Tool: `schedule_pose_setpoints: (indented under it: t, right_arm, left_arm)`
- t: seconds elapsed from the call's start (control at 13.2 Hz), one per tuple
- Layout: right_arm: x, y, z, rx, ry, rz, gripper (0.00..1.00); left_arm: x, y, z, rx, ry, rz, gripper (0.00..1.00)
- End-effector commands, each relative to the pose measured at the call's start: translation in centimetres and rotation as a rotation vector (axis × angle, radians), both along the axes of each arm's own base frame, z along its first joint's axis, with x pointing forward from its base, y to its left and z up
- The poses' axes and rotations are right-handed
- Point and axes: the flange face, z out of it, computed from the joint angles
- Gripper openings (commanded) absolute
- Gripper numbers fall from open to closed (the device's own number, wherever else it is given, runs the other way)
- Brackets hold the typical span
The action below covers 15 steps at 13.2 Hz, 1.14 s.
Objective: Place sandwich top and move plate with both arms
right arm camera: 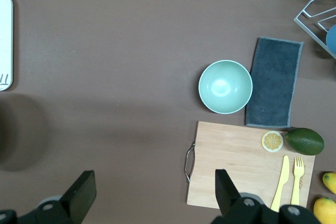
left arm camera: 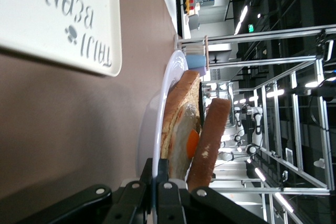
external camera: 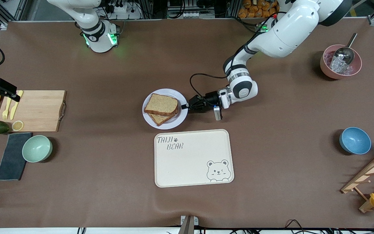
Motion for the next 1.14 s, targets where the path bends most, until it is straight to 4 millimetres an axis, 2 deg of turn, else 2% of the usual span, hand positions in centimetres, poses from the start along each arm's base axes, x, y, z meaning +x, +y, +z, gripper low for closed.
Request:
schedule_pose_setpoints:
  t: [0.0, 0.15, 0.38, 0.53, 0.68, 0.76, 0.91, 1.06]
  right_arm:
    - [-0.5, 0.1, 0.3, -0.019, -0.006, 0.009, 1.00]
    - [-0.5, 0.1, 0.3, -0.019, -0.006, 0.009, 1.00]
    - [-0.4, 0.2, 0.1, -0.019, -0.003, 0.009, 1.00]
    - [-0.4, 0.3, 0.2, -0.019, -0.005, 0.012, 1.00]
    - [-0.4, 0.3, 0.1, -0.019, -0.003, 0.012, 1.00]
    - [-0.3, 0.3, -0.1, -0.020, 0.000, 0.013, 1.00]
    - [-0.2, 0.2, -0.3, -0.033, 0.005, 0.014, 1.00]
    - [0.0, 0.2, -0.7, -0.036, 0.012, 0.016, 1.00]
  left_arm:
    - [1.5, 0.5, 2.4, -0.046, -0.012, 0.044, 0.00]
    - [2.4, 0.8, 3.8, -0.060, -0.006, 0.056, 0.00]
    - [4.6, 2.3, 4.8, -0.075, -0.014, 0.095, 0.00]
    - [7.1, 3.4, 5.9, -0.096, -0.016, 0.130, 0.00]
    - [9.5, 3.4, 7.5, -0.129, 0.004, 0.156, 0.00]
    - [10.6, 3.7, 7.8, -0.128, 0.004, 0.165, 0.00]
    - [12.8, 5.4, 7.9, -0.122, 0.007, 0.178, 0.00]
    - [14.3, 6.0, 8.1, -0.127, 0.030, 0.172, 0.00]
